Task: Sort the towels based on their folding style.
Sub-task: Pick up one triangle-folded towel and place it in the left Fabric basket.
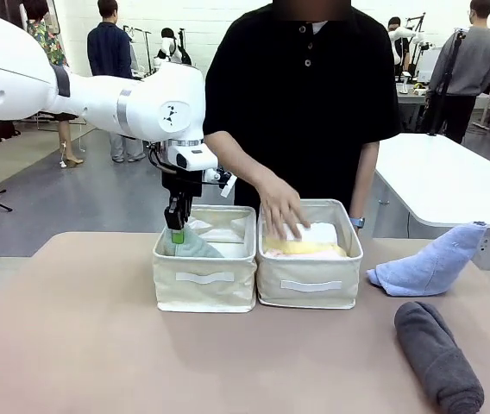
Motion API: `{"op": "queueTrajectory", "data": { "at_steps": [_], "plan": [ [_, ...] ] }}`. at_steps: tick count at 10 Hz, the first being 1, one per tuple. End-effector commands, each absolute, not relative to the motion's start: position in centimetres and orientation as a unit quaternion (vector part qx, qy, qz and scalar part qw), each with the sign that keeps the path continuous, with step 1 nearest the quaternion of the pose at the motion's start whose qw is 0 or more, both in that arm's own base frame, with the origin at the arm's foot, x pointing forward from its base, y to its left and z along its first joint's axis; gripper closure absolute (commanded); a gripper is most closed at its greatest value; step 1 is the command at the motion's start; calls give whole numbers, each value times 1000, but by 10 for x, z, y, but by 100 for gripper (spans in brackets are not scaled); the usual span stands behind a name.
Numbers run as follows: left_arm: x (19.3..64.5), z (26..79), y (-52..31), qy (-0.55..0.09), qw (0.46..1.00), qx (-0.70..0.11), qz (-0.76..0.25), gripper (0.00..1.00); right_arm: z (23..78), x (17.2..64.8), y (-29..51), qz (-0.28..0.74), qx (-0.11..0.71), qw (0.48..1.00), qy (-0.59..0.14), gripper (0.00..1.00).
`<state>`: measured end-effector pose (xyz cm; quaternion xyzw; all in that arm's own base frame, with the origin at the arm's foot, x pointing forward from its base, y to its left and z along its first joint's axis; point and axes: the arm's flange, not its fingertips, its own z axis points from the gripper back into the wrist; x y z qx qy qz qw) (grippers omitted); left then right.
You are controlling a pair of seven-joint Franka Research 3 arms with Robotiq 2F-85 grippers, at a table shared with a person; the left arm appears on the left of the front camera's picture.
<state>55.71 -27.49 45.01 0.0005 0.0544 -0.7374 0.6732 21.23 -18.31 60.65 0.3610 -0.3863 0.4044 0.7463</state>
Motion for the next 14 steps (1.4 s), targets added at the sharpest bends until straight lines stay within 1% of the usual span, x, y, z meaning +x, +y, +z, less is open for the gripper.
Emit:
{"op": "queueTrajectory", "data": {
  "at_steps": [1, 2, 4, 5, 6, 12, 14],
  "plan": [
    [549, 446, -272, 40, 672, 11, -739, 23, 608, 214, -183, 409, 365, 737, -396, 0],
    [549, 447, -272, 39, 672, 9, -740, 0, 608, 214, -183, 409, 365, 737, -396, 0],
    [549, 448, -272, 41, 673, 3, -739, 0, 608, 214, -183, 409, 365, 737, -396, 0],
    [549, 448, -272, 41, 672, 1, -739, 5, 608, 214, -183, 409, 365, 737, -396, 0],
    [548, 448, -272, 41, 671, -1, -740, 0, 608, 214, -183, 409, 365, 737, -396, 0],
    [545, 458, -273, 41, 657, 0, -753, 0, 608, 214, -183, 409, 365, 737, -396, 0],
    [536, 488, -269, 26, 648, -1, -761, 0, 608, 214, -183, 409, 365, 737, -396, 0]
  ]
}}
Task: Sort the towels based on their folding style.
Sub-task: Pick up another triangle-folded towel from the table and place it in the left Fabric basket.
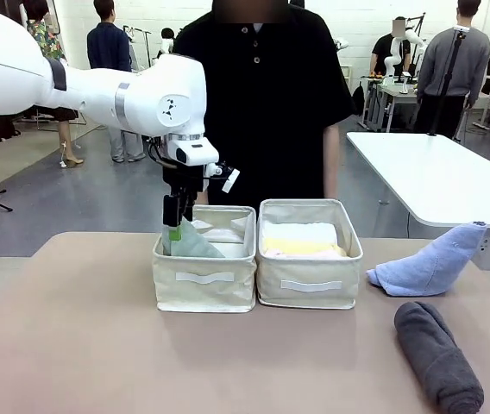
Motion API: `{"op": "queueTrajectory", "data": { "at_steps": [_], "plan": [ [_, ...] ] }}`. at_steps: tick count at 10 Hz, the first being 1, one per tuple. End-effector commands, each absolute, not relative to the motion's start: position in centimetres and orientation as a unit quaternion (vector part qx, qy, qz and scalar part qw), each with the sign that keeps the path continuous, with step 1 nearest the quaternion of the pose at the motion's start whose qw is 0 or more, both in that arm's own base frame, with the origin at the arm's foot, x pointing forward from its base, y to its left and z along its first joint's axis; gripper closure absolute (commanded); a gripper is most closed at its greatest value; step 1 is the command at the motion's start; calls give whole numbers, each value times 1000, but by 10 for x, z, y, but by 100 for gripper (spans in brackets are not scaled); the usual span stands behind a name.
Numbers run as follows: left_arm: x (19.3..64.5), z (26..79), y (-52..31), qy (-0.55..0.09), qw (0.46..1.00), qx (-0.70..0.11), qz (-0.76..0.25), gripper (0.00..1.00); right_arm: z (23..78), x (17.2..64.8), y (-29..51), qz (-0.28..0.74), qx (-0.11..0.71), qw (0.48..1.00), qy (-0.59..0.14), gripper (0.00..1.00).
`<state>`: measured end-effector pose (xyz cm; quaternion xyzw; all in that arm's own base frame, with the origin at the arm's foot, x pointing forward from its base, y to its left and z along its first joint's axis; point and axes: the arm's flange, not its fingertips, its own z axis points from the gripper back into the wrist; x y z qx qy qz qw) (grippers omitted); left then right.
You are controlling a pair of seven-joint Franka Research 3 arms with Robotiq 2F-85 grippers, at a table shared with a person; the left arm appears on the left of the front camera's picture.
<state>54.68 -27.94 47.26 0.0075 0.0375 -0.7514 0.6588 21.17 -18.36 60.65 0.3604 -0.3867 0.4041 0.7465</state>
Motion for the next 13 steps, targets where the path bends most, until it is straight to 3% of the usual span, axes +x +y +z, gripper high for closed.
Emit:
{"op": "queueTrajectory", "data": {
  "at_steps": [1, 9, 13],
  "plan": [
    [529, 506, -267, 19, 646, 7, -763, 0, 608, 214, -183, 409, 365, 737, -396, 0],
    [497, 588, -237, -20, 655, 39, -754, 0, 608, 214, -183, 409, 365, 737, -396, 0],
    [490, 666, -88, -177, 670, -113, -712, 0, 608, 214, -183, 409, 365, 737, -396, 0]
  ]
}}
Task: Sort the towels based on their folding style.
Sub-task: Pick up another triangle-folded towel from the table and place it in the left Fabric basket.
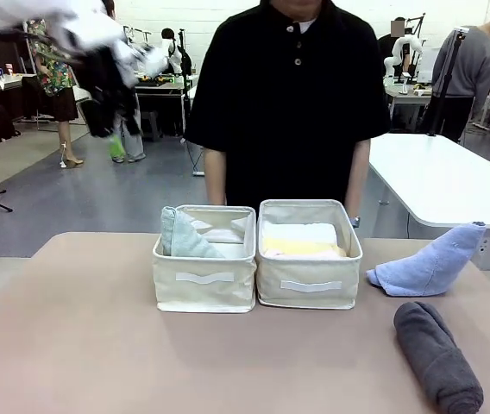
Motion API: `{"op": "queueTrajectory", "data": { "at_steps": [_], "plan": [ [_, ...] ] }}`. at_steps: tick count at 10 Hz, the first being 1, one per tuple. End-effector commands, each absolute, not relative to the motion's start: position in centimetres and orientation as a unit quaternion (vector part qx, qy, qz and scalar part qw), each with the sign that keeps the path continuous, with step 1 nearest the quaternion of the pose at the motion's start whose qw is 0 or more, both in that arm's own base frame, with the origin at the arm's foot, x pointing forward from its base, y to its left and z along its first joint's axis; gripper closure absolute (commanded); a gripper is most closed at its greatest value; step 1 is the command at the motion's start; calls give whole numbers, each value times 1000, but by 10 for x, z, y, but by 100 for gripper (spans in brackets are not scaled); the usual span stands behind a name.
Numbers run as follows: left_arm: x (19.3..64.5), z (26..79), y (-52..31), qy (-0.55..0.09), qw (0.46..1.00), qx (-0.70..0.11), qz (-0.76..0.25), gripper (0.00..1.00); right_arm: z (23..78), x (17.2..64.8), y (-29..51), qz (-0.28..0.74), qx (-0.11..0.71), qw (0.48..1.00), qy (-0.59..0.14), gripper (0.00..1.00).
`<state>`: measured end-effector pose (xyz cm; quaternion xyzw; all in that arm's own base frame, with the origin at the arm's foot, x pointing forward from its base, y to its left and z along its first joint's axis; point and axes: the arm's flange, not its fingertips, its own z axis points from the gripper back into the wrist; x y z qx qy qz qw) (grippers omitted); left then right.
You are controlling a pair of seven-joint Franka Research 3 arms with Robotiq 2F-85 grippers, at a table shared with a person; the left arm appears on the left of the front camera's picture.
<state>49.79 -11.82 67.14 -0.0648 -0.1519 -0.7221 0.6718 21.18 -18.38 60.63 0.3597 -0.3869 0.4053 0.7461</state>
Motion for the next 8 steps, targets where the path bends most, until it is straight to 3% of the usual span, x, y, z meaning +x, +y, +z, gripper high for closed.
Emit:
{"op": "queueTrajectory", "data": {
  "at_steps": [1, 5, 8],
  "plan": [
    [488, 674, -51, -209, 670, -142, -698, 0, 608, 214, -183, 409, 365, 737, -396, 0],
    [487, 665, 70, -277, 682, -224, -638, 0, 608, 214, -183, 409, 365, 737, -396, 0],
    [500, 636, 93, -304, 671, -274, -618, 0, 608, 214, -183, 409, 365, 737, -396, 0]
  ]
}}
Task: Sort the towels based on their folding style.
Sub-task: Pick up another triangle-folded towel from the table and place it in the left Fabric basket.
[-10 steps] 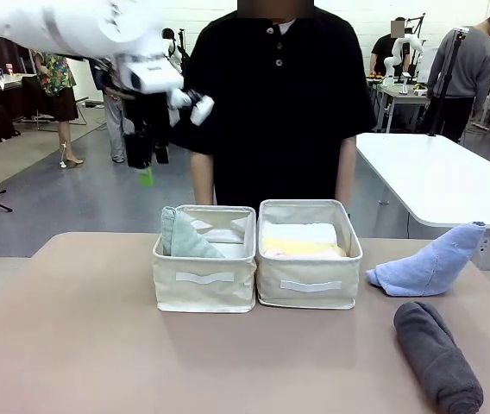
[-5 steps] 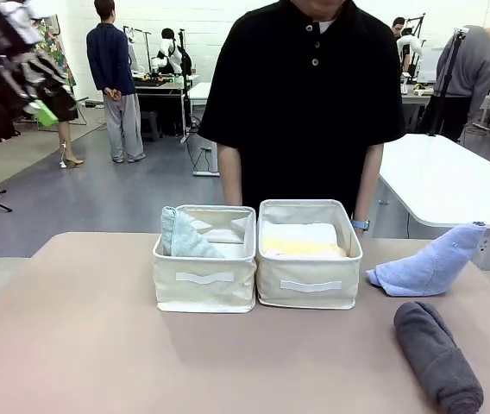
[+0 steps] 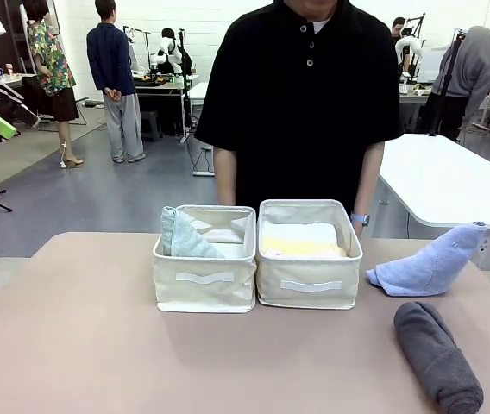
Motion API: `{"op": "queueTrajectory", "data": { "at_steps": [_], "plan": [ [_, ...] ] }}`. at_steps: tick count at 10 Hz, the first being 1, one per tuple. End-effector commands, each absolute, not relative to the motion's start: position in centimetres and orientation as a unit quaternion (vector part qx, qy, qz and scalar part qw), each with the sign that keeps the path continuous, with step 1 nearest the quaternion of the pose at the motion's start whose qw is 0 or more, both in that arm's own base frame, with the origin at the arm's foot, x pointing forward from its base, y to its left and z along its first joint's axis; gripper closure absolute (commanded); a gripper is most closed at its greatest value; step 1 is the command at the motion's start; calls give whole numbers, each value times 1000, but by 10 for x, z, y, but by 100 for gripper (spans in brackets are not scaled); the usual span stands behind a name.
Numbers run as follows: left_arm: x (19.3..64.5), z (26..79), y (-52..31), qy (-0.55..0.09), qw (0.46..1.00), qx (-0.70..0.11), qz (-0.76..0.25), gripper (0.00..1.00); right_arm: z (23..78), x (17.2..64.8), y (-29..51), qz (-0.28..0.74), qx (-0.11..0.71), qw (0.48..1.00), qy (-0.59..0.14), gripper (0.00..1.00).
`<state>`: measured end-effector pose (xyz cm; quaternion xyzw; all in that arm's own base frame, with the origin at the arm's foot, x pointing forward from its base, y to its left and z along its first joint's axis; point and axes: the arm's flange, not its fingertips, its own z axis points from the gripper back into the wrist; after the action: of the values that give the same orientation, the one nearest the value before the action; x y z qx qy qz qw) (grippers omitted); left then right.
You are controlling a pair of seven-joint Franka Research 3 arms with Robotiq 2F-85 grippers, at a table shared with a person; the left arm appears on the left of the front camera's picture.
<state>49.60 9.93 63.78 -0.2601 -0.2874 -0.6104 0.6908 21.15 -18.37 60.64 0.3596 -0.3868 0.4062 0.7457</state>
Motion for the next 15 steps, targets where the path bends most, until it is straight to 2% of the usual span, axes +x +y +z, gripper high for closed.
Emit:
{"op": "queueTrajectory", "data": {
  "at_steps": [1, 2, 3, 6, 7, 9, 12, 13, 14, 15],
  "plan": [
    [498, 633, 88, -331, 650, -258, -633, 0, 608, 214, -183, 409, 365, 737, -396, 0],
    [496, 631, 75, -320, 677, -213, -627, 0, 608, 214, -183, 409, 365, 737, -396, 0],
    [502, 633, 97, -300, 679, -265, -616, 0, 608, 214, -183, 409, 365, 737, -396, 0],
    [506, 633, 89, -306, 676, -256, -620, 0, 608, 214, -183, 409, 365, 737, -396, 0],
    [513, 632, 104, -354, 668, -305, -579, 0, 608, 214, -183, 409, 365, 737, -396, 0],
    [516, 632, 135, -399, 652, -356, -538, 0, 608, 214, -183, 409, 365, 737, -396, 0],
    [498, 618, 169, -416, 629, -410, -513, 0, 606, 212, -184, 407, 360, 745, -387, 0],
    [504, 620, 152, -407, 645, -375, -527, 0, 603, 206, -151, 446, 314, 780, -305, 0],
    [504, 620, 152, -407, 645, -375, -527, 0, 600, 208, -121, 483, 277, 798, -231, 0],
    [504, 620, 152, -407, 645, -375, -527, 0, 598, 216, -97, 504, 241, 807, -190, 0]
  ]
}}
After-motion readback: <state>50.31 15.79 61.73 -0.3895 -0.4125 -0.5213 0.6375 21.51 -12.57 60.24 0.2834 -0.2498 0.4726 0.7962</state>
